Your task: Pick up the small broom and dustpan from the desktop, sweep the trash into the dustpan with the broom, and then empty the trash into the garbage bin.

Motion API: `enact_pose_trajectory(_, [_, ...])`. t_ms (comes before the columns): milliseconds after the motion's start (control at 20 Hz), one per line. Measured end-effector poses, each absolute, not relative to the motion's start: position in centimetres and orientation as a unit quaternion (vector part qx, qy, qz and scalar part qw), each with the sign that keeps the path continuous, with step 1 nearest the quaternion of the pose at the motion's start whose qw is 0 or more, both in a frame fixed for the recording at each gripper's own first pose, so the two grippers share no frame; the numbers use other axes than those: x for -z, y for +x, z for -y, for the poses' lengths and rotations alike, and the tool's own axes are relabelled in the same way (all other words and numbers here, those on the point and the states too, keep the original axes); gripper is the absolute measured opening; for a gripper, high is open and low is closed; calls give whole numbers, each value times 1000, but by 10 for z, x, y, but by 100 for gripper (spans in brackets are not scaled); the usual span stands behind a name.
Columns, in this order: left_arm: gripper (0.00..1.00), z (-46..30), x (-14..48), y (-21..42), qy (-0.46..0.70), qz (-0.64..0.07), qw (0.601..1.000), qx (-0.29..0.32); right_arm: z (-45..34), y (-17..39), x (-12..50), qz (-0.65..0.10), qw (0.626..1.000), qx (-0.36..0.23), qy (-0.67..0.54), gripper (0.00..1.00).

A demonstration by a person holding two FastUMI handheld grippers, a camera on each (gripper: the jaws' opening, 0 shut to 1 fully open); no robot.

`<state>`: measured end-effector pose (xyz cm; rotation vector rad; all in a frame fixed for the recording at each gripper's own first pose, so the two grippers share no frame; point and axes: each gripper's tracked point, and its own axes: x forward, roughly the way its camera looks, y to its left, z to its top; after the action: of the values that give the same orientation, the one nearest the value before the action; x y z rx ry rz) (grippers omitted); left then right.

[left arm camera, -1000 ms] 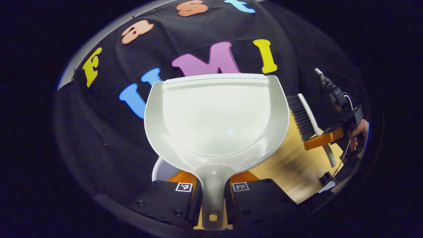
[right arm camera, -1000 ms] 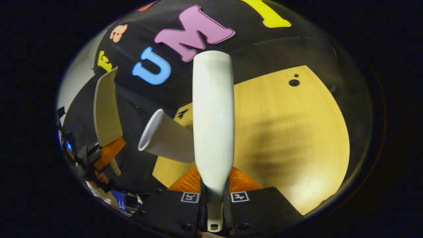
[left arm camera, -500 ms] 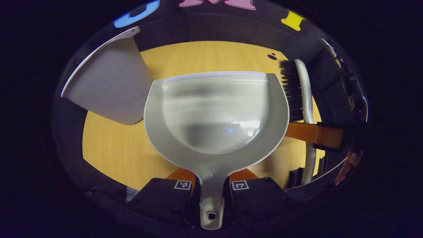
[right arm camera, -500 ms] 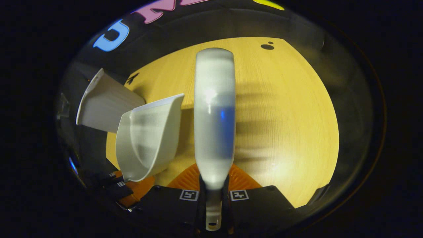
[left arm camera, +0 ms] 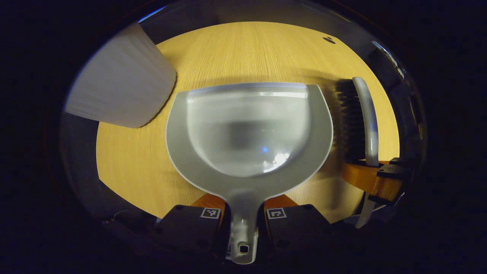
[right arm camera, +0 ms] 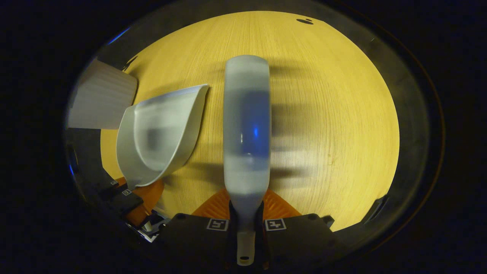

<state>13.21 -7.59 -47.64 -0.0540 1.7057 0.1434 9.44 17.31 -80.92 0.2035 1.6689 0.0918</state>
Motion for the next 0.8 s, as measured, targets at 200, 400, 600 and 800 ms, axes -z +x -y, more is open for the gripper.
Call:
enact_pose_trajectory(200, [28,76,474,132,-20,-755,652,-62,-176,92,817,-744,660,-37,95,21])
enact_pose_trajectory(400, [30,73,474,133,-12,-759,649,-49,-178,92,813,-744,660,-38,95,29])
enact_pose_trajectory(600, [69,67,475,128,3,-764,644,-40,-186,92,811,-744,661,-40,90,78])
enact_pose_trajectory(800, [83,76,468,131,-21,-750,660,-36,-181,91,807,-736,670,-33,84,94])
